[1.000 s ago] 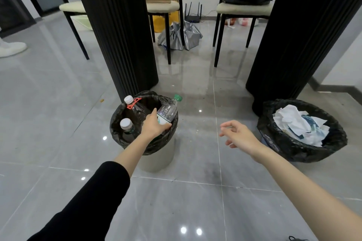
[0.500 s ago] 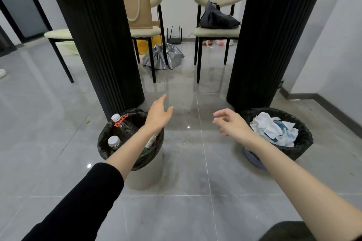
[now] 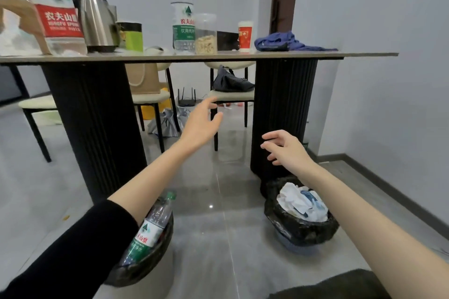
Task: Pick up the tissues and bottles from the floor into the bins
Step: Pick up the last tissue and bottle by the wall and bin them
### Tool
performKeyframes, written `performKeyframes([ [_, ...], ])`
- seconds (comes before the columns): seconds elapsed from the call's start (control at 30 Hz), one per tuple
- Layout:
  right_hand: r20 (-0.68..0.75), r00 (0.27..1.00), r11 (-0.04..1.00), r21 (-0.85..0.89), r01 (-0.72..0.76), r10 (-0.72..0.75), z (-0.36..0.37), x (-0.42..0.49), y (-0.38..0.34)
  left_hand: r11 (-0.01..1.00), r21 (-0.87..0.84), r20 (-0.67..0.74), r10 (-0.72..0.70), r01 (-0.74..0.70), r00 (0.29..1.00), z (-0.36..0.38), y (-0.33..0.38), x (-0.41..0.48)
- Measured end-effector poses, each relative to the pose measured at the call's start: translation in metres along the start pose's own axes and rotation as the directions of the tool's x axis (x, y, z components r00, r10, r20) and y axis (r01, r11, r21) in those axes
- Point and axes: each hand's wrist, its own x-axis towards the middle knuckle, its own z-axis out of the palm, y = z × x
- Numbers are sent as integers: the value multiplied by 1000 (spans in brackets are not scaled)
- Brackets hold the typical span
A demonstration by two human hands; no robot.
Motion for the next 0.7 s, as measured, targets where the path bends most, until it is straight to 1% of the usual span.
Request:
performKeyframes([
  [0.13, -47, 995, 996, -17, 90, -91, -26, 19, -22, 994, -39, 6, 103, -102, 995, 9, 38, 27],
  [0.23, -90, 988, 992, -17, 128, -129, -49, 41, -26, 987, -111, 34, 123, -119, 992, 33, 58, 54],
  [0.33, -109, 982, 987, -49, 150, -155, -66, 63, -17, 984, -133, 45, 130, -123, 991, 64, 66, 75],
  [0.47, -161, 977, 990, -66, 128, -138, -94, 103, 19, 986, -145, 67, 96, -86, 993, 123, 65, 114],
  [0.57, -155, 983, 994, -61, 91, -99, -113, 129, 52, 987, -149, 124, 81, -62, 989, 174, 56, 134],
  [0.7, -136, 990, 998, -66, 20, -29, -158, 168, 108, 986, -160, 216, -22, 57, 976, 257, 52, 168],
])
